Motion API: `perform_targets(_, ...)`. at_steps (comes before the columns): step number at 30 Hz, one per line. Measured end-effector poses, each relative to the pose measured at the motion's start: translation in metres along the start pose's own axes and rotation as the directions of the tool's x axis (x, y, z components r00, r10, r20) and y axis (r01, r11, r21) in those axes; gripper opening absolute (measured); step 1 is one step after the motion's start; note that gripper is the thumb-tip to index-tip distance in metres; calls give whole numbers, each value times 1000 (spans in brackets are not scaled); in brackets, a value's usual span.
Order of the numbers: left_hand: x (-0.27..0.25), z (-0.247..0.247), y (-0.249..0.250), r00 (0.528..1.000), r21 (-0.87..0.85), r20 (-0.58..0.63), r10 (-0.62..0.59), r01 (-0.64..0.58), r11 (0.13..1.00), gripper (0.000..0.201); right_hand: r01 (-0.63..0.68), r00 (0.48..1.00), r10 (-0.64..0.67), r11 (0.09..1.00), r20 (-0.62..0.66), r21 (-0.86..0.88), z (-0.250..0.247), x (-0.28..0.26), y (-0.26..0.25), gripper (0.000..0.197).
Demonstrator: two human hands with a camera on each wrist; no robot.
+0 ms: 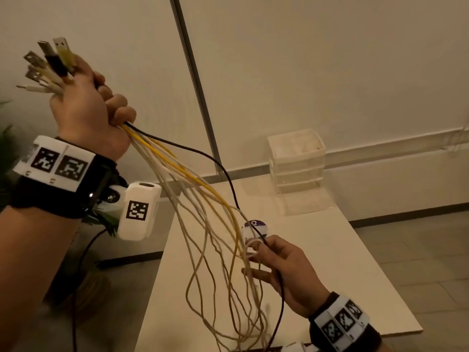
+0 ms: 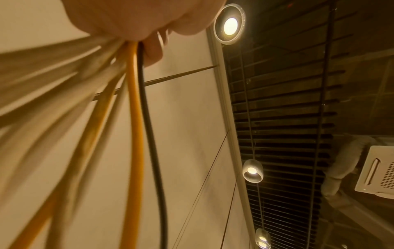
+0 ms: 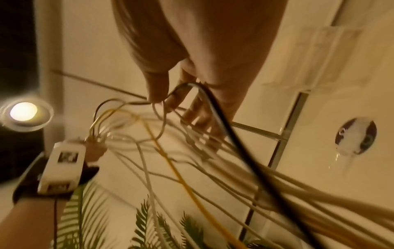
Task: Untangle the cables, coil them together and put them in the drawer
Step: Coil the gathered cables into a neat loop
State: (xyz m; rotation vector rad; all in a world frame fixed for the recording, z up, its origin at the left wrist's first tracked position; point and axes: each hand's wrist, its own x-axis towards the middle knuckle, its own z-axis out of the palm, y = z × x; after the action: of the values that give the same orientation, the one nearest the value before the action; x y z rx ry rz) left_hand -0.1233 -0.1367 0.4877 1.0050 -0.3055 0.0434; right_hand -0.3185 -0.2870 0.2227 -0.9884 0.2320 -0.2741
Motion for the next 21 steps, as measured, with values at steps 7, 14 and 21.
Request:
perform_targets(7, 8, -9, -5, 997, 154, -7, 72, -70, 986, 39, 95, 969, -63, 987, -237, 127, -12, 14, -20, 14)
perform_targets(14, 17, -26, -21, 995, 155, -83, 57, -43, 987, 37, -27, 997, -36, 704, 73, 710, -32, 12, -38, 56)
perform_targets(21, 2, -6, -8, 987, 249, 69, 148, -161, 955, 38, -19, 1000, 13, 974, -28, -228, -23, 0, -30, 41)
